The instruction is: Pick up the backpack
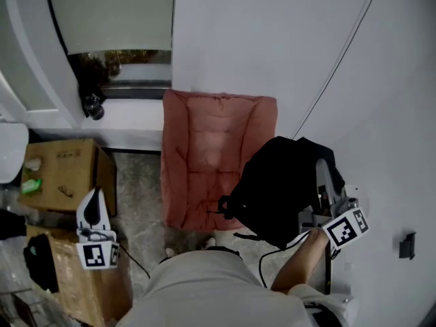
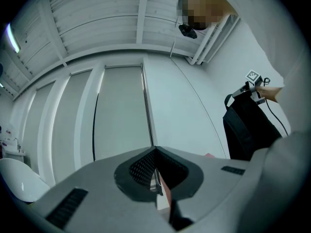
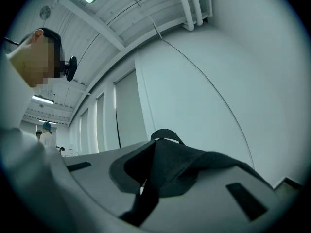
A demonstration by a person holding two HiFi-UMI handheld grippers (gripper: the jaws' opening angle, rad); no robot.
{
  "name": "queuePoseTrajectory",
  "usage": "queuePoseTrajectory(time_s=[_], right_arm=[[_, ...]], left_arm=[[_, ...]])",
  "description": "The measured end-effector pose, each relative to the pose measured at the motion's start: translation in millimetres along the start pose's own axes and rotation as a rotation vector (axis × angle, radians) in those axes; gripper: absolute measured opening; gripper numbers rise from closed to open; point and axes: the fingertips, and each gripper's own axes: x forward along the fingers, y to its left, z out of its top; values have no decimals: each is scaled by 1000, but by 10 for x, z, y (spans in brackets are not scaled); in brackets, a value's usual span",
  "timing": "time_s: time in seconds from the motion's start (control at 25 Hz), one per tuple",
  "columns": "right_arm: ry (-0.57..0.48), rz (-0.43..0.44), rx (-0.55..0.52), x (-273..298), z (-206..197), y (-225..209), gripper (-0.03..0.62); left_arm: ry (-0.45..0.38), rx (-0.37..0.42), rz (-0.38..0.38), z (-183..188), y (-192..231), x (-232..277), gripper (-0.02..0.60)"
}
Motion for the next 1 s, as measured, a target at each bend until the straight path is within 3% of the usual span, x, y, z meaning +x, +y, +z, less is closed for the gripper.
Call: queuePoseTrajectory(time_s=[0.24,0.64,1.0], right_arm=[[-16,-86,-56,-257,71,-132,28],[-12,-171,-16,-573,71,-354,29],[-10,-232,-21,-694,31,-451,29]], left_arm=[[-3,7,14,28,48,-29,17],[12,-4,45,70,180,-129,17],[3,20,26,152,156,-55,16]])
